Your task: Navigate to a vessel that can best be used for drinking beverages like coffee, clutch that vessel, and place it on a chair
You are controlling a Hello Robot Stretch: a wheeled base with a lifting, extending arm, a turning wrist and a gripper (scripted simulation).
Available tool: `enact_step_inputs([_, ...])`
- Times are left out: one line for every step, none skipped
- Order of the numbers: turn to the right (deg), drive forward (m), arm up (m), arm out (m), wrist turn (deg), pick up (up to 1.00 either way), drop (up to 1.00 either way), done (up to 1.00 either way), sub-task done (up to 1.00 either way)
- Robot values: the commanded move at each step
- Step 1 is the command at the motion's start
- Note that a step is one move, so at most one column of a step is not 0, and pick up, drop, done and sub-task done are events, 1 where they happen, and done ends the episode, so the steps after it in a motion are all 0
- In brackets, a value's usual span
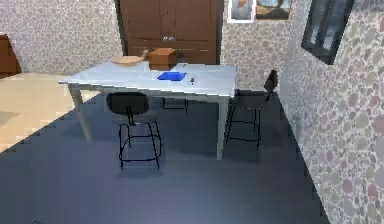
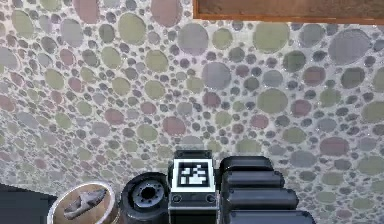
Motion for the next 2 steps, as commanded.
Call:
enact_step_inputs([15.0,0.00,0.00,0.00,0.0,0.00,0.00,0.00,0.00])
enact_step_inputs([0.0,0.10,0.00,0.00,0.0,0.00,0.00,0.00,0.00])
